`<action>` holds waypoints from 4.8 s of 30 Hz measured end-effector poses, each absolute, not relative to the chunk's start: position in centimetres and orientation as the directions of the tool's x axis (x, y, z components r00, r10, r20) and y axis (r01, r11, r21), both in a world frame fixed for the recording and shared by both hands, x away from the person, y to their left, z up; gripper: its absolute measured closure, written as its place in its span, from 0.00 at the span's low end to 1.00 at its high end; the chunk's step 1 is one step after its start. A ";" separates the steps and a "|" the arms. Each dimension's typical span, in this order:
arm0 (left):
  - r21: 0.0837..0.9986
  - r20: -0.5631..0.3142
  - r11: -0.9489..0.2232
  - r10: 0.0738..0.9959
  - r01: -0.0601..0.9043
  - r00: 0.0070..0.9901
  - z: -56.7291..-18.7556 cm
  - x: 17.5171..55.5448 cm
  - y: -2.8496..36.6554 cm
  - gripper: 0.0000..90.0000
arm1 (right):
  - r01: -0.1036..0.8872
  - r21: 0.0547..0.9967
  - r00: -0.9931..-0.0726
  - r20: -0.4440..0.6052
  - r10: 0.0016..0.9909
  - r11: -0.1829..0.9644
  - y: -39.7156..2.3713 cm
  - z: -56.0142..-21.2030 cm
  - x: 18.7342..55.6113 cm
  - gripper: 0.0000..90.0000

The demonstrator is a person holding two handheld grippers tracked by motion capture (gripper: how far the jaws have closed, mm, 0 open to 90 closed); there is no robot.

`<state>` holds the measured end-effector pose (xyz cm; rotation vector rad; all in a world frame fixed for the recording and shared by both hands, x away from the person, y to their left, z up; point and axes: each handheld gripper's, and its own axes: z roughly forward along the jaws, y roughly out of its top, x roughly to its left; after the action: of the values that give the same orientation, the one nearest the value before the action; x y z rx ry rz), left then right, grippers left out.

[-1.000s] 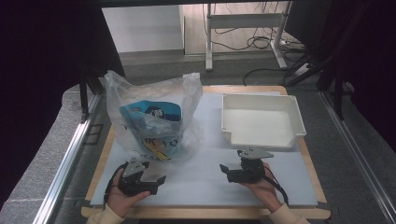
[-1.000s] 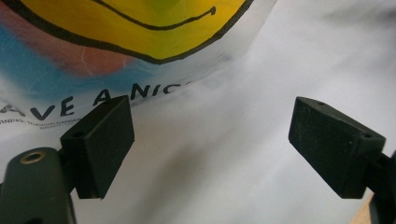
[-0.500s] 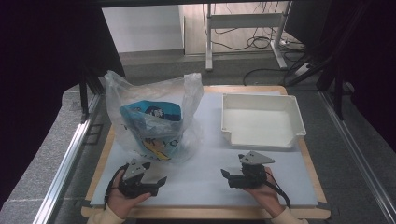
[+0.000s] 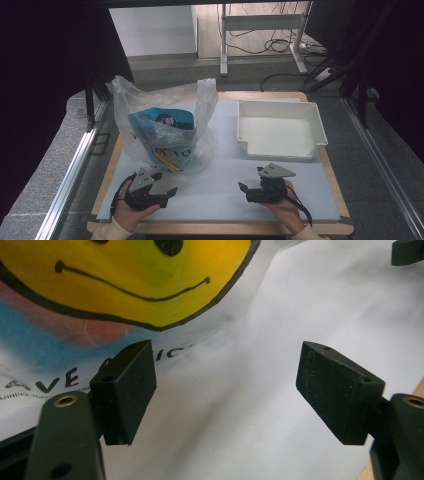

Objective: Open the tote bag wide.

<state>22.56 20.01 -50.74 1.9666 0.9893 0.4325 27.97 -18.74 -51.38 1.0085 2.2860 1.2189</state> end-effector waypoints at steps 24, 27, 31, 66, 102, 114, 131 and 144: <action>0.853 -0.091 -0.256 0.784 0.454 0.614 -47.9 21.5 21.2 0.28 | 0.434 0.846 -0.691 0.090 0.717 0.311 -19.7 -50.9 28.3 0.15; 0.855 -0.091 -0.256 0.783 0.452 0.616 -47.7 21.4 21.3 0.28 | 0.435 0.844 -0.690 0.088 0.719 0.314 -19.7 -51.0 28.4 0.15; 0.858 -0.092 -0.250 0.785 0.448 0.613 -47.4 21.4 21.6 0.29 | 0.437 0.841 -0.690 0.085 0.718 0.320 -19.7 -51.1 28.4 0.16; 0.893 -0.114 -0.131 0.859 0.430 0.499 -44.1 21.0 26.2 0.29 | 0.450 0.824 -0.674 0.061 0.736 0.344 -19.5 -51.7 28.7 0.16; 0.905 -0.147 -0.048 0.898 0.423 0.415 -40.0 21.8 29.3 0.33 | 0.448 0.812 -0.674 0.032 0.738 0.374 -19.4 -51.8 28.5 0.16; 0.919 -0.122 -0.047 0.910 0.391 0.397 -38.2 22.7 30.2 0.43 | 0.452 0.803 -0.672 0.019 0.741 0.389 -19.2 -52.0 28.5 0.16; 0.919 -0.114 -0.046 0.919 0.392 0.376 -35.8 25.7 30.8 0.48 | 0.458 0.792 -0.663 0.002 0.749 0.404 -19.2 -52.3 28.6 0.16; 0.913 -0.142 -0.033 0.908 0.406 0.394 -35.4 28.3 31.0 0.59 | 0.457 0.791 -0.657 -0.008 0.754 0.407 -19.1 -52.4 28.6 0.16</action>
<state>28.26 30.99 -35.37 1.6295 1.1841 0.6153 28.64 -19.15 -52.39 1.0424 2.3036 1.1255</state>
